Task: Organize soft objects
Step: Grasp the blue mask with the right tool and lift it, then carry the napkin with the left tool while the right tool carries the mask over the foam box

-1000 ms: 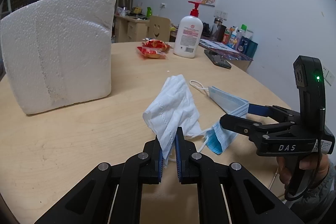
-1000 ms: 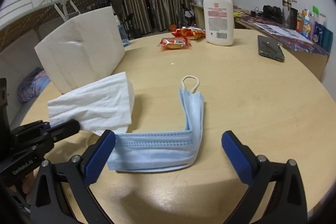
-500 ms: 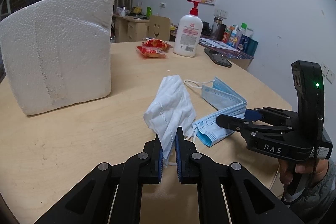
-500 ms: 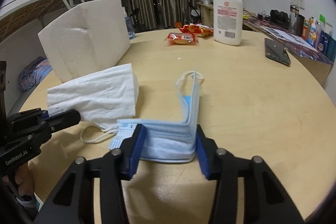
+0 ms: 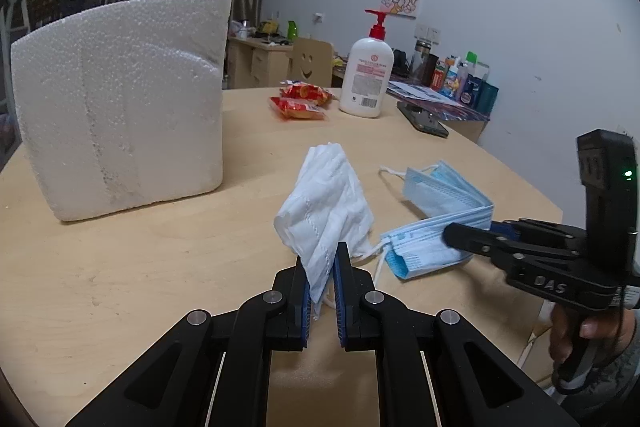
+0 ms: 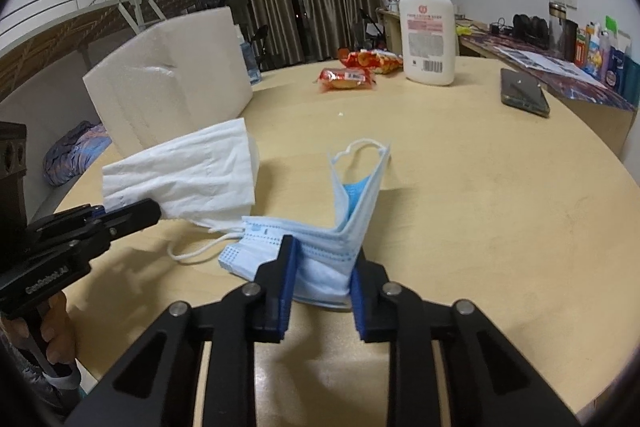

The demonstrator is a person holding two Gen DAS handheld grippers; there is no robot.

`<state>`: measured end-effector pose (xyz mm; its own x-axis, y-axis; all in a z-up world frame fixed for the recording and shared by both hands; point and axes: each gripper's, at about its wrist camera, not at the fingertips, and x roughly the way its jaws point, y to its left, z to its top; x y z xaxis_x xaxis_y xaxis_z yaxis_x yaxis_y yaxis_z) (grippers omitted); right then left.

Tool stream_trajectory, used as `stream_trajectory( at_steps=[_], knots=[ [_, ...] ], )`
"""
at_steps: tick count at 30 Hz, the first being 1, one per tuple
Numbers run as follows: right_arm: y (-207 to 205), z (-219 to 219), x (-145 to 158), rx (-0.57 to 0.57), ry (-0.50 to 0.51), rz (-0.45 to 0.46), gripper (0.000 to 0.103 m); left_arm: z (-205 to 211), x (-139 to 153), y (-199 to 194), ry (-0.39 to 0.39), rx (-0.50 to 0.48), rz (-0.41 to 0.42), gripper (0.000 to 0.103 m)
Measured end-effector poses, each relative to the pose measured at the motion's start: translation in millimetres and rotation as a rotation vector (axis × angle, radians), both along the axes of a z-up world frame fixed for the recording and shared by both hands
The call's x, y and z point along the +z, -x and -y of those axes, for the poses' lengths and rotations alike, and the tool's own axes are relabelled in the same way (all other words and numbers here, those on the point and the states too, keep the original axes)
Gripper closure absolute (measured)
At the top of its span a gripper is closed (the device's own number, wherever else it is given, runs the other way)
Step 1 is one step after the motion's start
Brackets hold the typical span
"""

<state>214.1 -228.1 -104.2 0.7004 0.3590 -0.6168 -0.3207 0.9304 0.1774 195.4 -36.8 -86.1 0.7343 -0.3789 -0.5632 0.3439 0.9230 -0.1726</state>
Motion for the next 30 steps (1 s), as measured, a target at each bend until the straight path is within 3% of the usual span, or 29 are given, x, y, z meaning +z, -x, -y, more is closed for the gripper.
stream_trajectory(
  at_steps=[5,10,21,30],
  knots=[
    [8.5,3.6,6.6,0.013,-0.028,0.021,0.075,-0.6,1.2,1.4,-0.002,0.005,0.015,0.093],
    [12.5,10.7,8.0,-0.023,-0.021,0.034,0.088,-2.6,1.7,5.1,-0.004,0.015,0.018,0.093],
    [32.0,19.5,24.4,-0.026,-0.039,0.1,0.088,-8.1,6.3,23.7,-0.013,0.042,0.033,0.093],
    [51.0,18.3,34.0,-0.02,-0.045,0.15,0.088,-9.7,24.4,54.2,-0.053,0.078,0.112,0.093]
  ],
)
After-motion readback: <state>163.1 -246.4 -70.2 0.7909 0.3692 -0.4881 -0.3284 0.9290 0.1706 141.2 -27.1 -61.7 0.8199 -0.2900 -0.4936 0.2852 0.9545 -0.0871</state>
